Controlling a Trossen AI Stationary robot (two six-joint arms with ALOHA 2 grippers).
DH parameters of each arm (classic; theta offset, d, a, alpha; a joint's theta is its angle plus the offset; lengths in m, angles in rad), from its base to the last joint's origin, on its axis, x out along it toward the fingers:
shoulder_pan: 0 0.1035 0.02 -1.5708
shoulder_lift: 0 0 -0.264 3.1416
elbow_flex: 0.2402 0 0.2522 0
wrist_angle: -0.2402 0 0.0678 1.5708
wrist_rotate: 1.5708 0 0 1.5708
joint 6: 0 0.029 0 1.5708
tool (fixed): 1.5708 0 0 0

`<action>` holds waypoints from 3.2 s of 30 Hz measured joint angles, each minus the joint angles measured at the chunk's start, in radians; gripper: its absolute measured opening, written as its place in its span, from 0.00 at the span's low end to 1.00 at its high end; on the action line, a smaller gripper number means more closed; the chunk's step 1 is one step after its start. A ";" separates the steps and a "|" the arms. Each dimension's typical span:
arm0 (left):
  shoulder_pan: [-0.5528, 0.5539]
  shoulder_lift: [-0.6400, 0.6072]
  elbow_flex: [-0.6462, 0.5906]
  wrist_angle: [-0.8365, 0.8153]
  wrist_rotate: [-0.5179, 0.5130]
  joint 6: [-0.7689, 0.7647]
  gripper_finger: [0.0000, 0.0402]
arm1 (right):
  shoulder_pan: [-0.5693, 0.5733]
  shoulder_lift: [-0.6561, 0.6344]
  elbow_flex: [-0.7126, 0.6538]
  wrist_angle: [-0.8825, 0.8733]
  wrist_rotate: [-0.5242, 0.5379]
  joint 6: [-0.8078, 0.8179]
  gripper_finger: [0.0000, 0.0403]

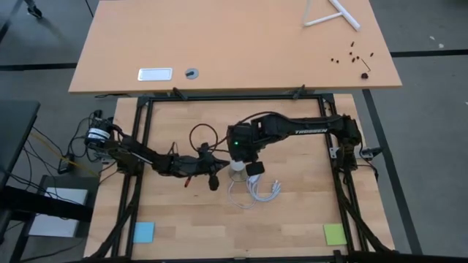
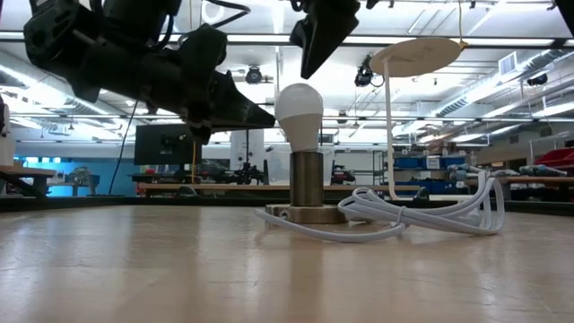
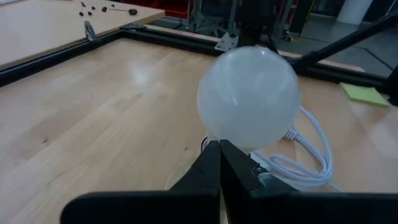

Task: Screw lightbulb
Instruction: Insert the white lightbulb into the golden lamp

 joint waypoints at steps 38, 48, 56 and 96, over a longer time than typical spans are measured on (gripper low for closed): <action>0.033 0.000 0.027 0.061 0.094 0.035 0.01 | -0.029 0.075 -0.015 0.024 -0.125 0.132 0.76; 0.033 0.000 0.026 0.060 0.097 0.044 0.01 | -0.030 0.082 -0.014 -0.001 -0.124 0.086 0.73; 0.033 0.000 0.026 0.065 0.097 0.044 0.01 | -0.030 0.079 -0.027 0.012 -0.117 0.088 0.66; 0.084 0.388 0.135 0.146 0.047 -0.110 0.01 | -0.027 0.063 -0.031 -0.011 -0.046 0.160 0.58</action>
